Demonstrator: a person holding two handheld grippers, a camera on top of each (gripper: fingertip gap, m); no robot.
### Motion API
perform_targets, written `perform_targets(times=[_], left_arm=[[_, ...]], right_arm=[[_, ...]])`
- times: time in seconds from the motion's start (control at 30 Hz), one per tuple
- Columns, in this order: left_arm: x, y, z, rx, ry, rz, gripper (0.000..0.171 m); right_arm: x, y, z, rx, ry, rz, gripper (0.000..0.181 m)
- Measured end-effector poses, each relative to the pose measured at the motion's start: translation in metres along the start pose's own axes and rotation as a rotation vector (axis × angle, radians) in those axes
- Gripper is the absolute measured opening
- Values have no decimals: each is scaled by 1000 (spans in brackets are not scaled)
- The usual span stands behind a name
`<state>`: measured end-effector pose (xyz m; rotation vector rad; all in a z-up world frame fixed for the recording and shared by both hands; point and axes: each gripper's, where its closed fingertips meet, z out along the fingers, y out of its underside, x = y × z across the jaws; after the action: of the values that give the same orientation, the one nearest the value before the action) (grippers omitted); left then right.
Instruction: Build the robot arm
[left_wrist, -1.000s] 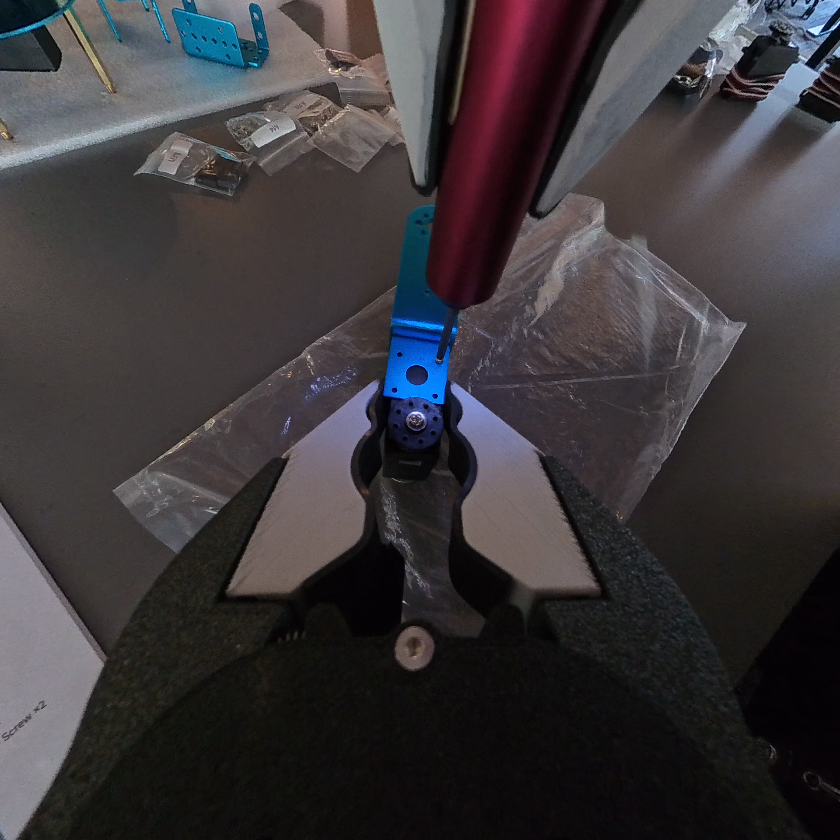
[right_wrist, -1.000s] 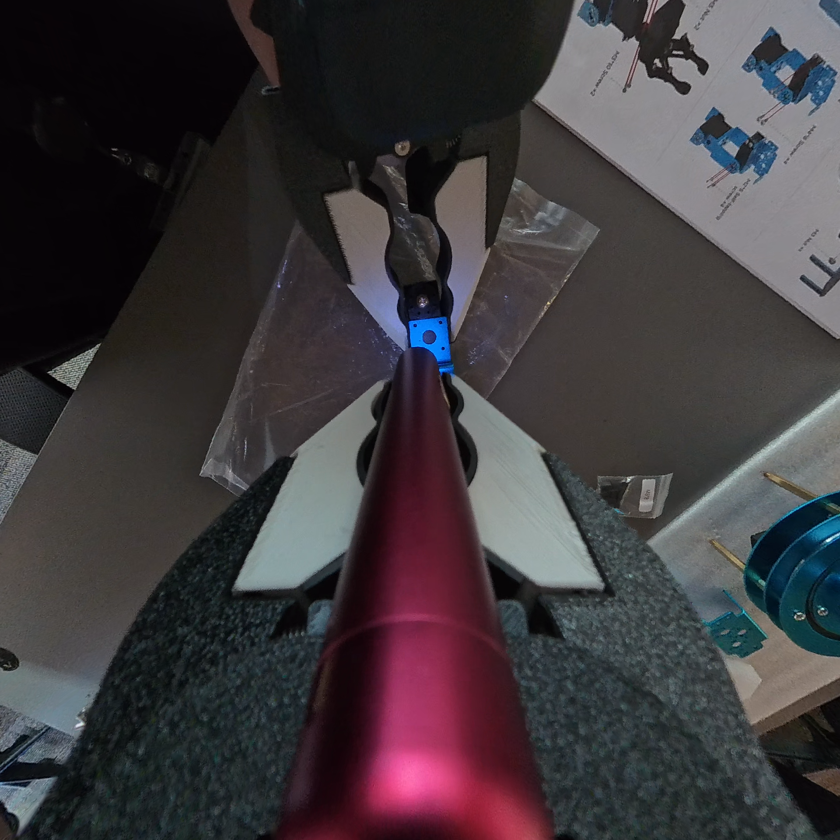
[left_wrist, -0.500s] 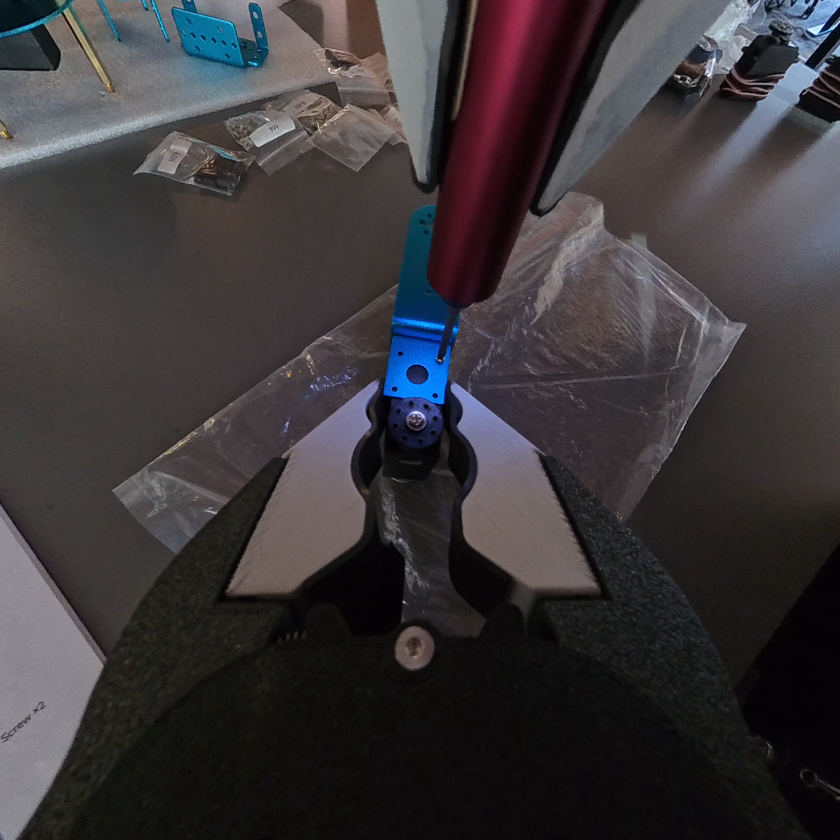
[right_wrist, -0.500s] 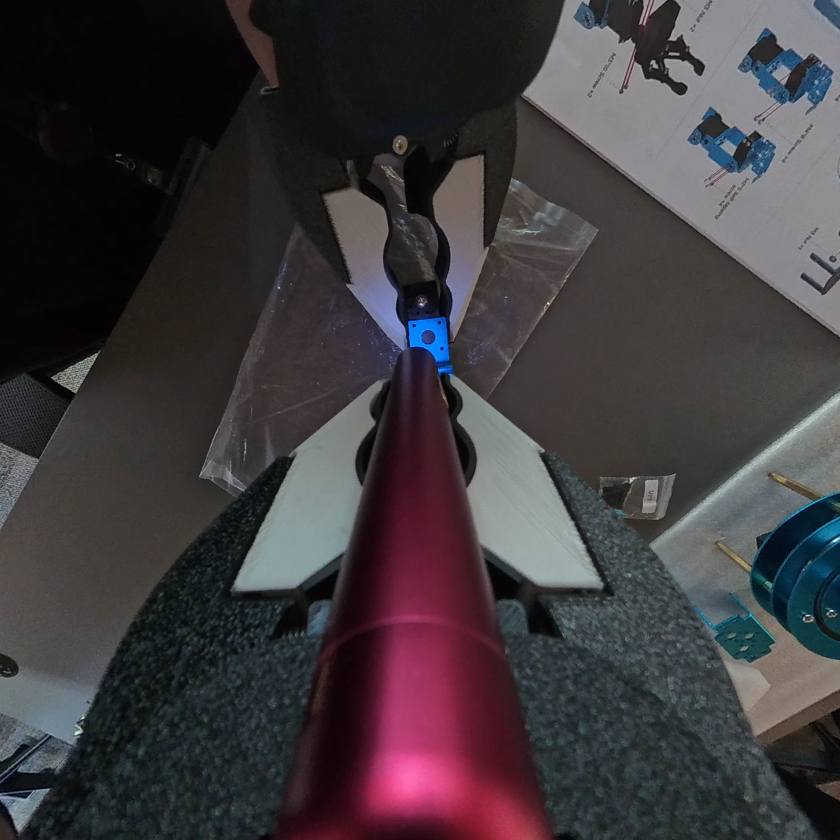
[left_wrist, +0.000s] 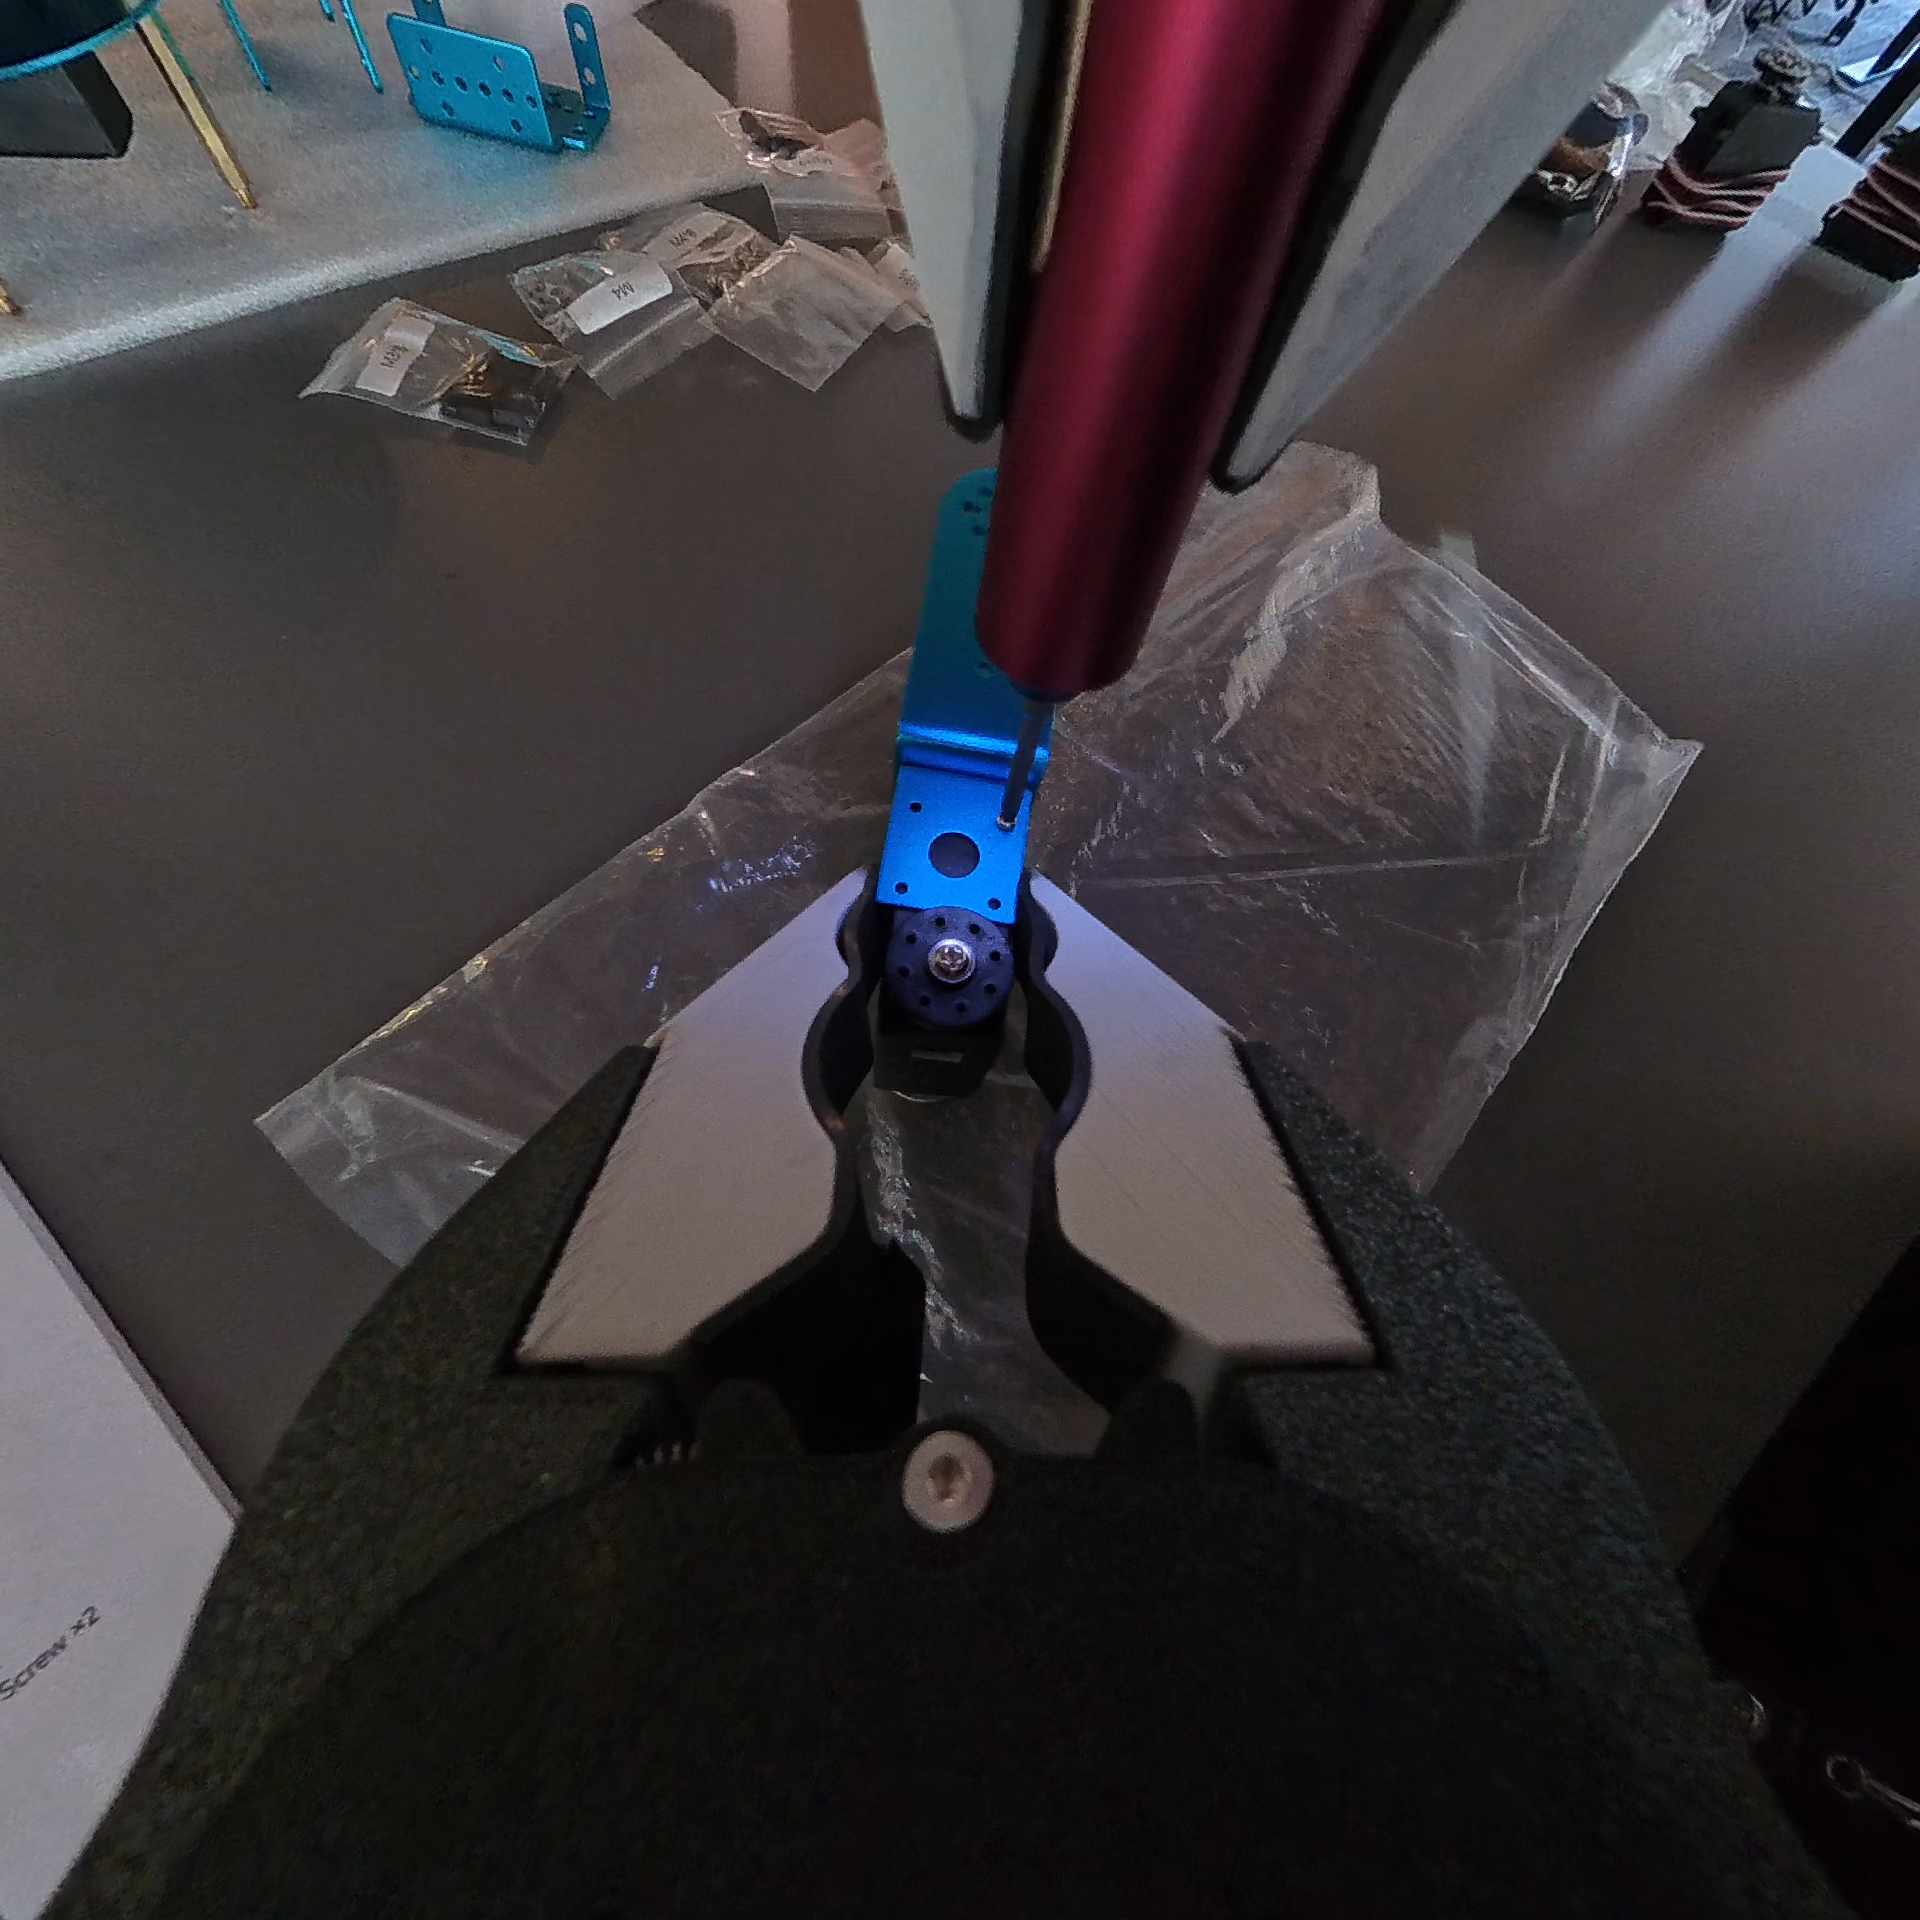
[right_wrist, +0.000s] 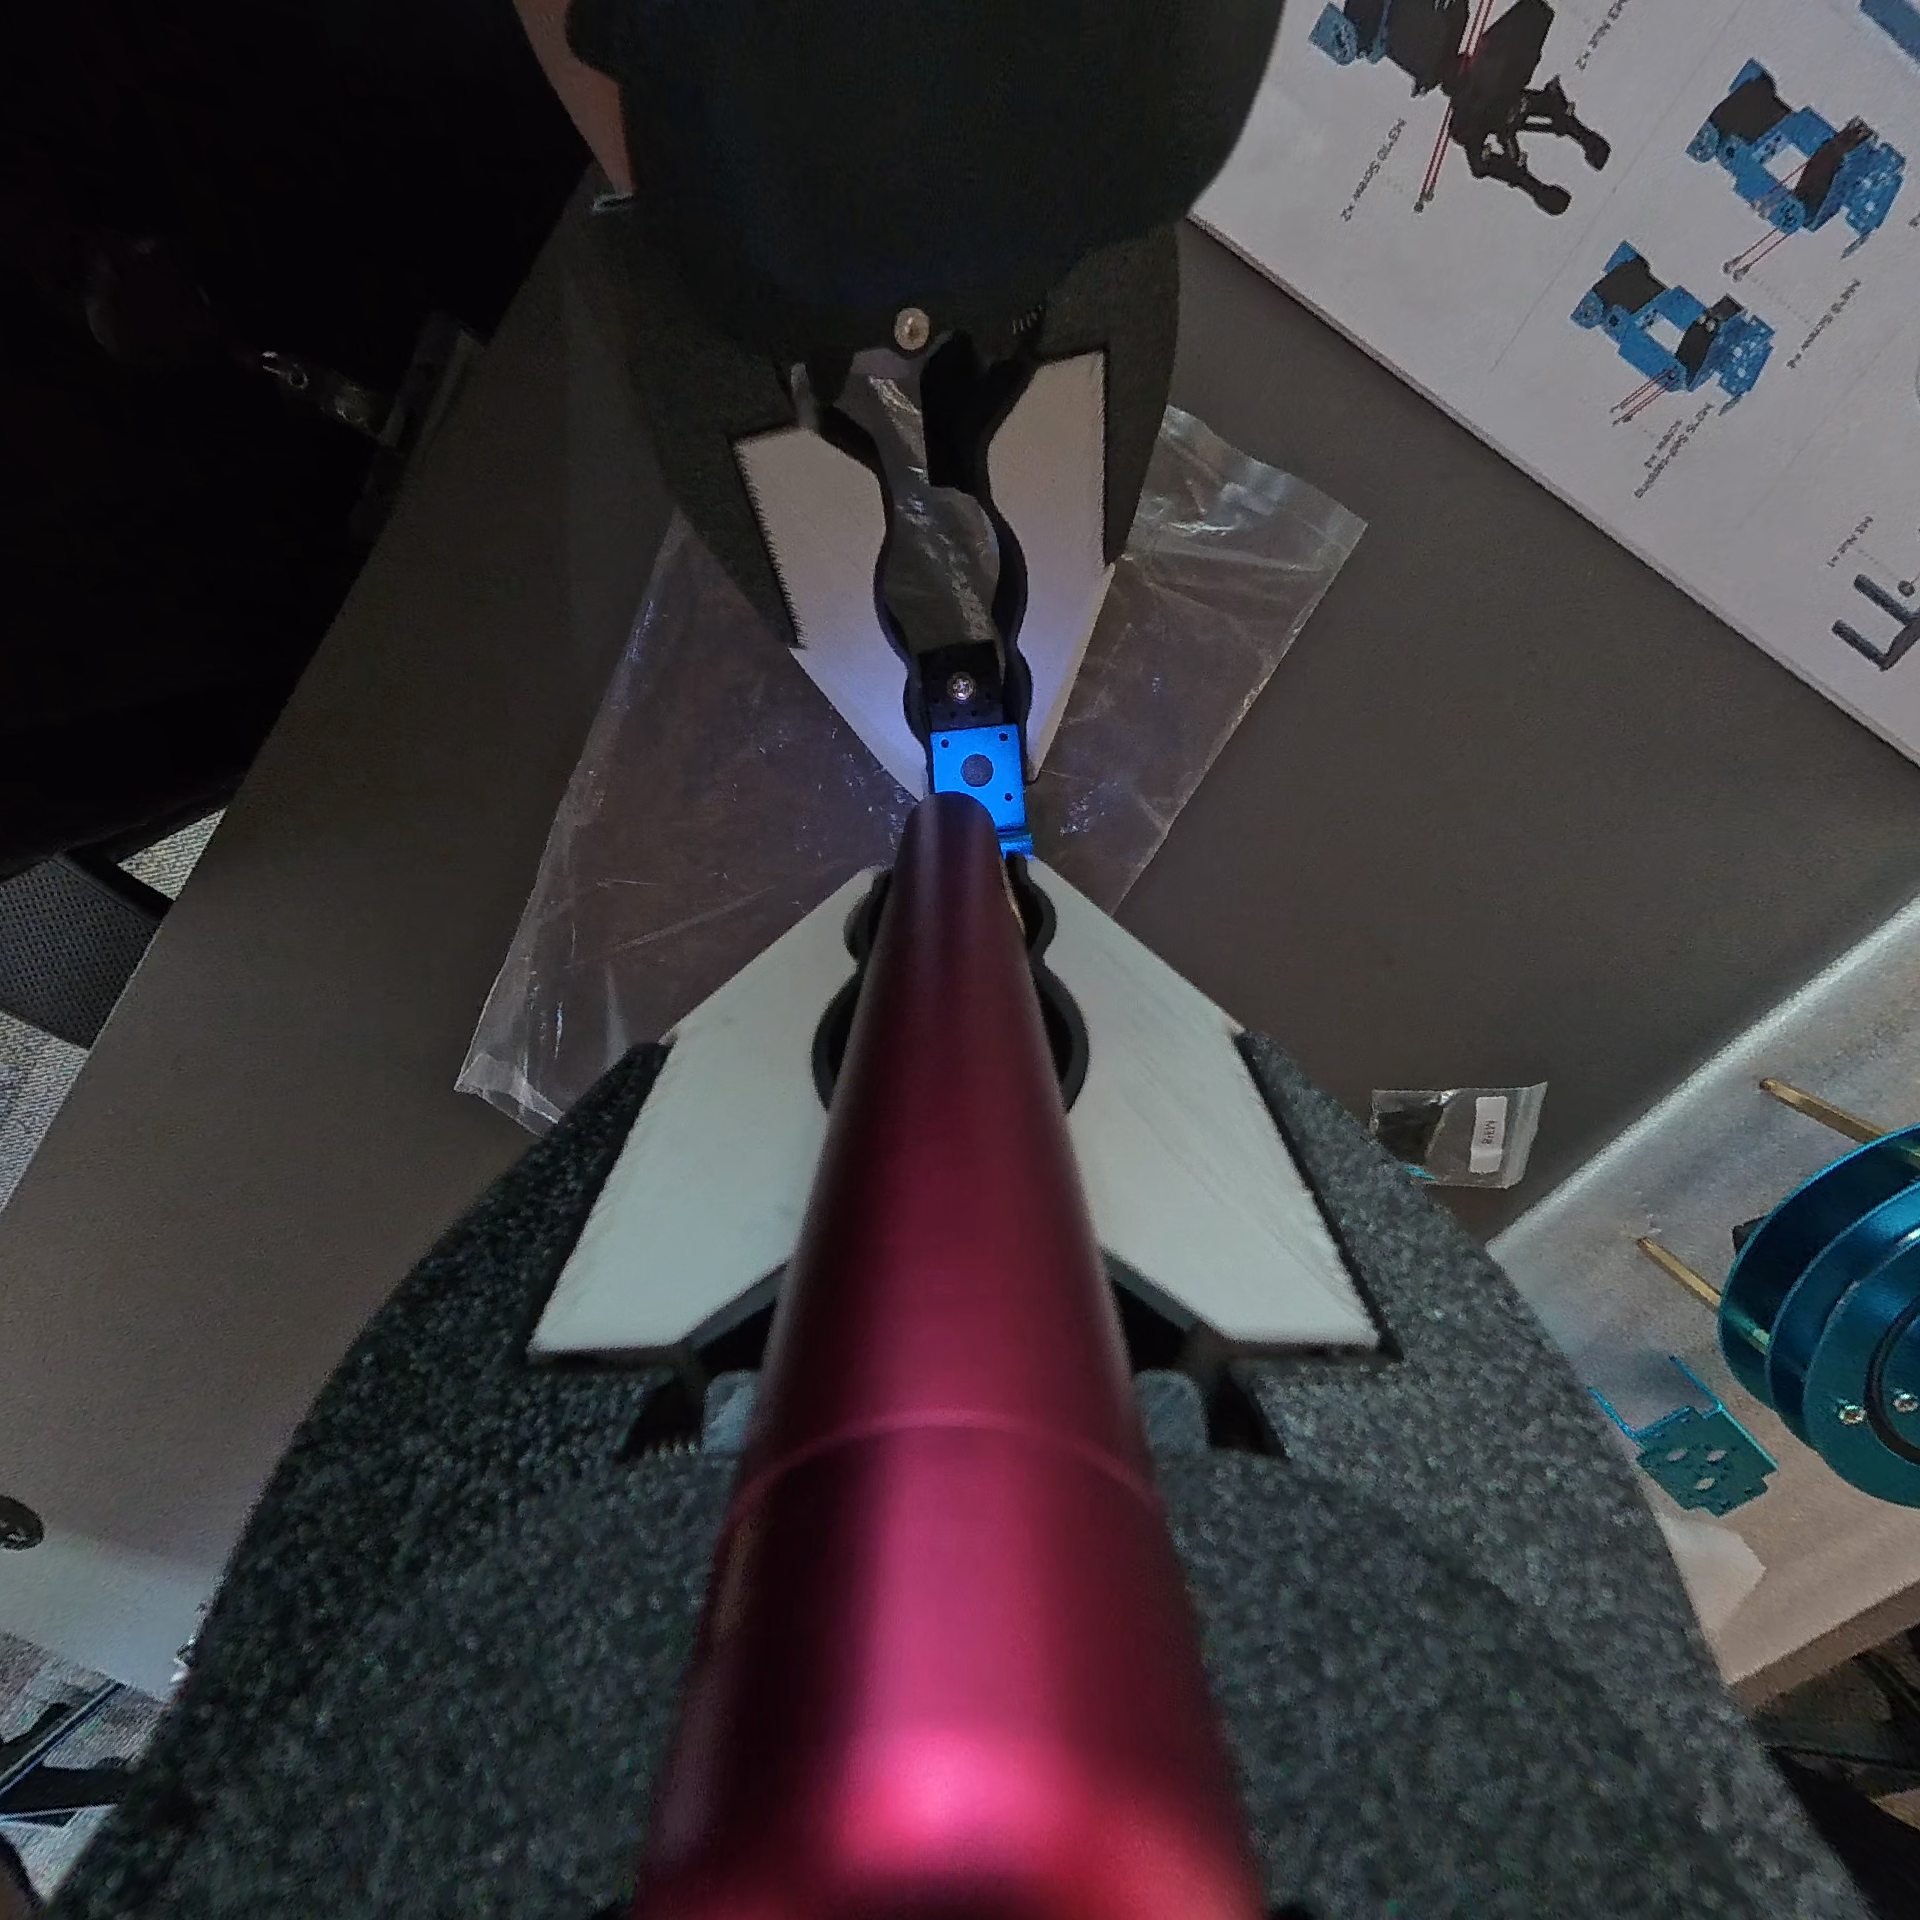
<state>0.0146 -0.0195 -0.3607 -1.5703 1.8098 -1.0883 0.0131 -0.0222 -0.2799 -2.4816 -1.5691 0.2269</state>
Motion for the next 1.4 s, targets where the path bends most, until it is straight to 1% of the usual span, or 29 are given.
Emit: perform_targets(times=[0.4,0.63,0.8,1.13,1.4], left_arm=[[0,0,0,-1,-2,5,23],[0,0,0,-1,-2,6,23],[1,0,0,-1,4,3,23],[1,0,0,-2,15,3,23],[1,0,0,-3,19,6,23]], right_arm=[[0,0,0,-3,3,6,23],[-2,0,0,-4,31,-44,22],[-3,0,0,25,37,-74,23],[-4,0,0,91,47,-67,22],[-5,0,1,76,34,-53,22]])
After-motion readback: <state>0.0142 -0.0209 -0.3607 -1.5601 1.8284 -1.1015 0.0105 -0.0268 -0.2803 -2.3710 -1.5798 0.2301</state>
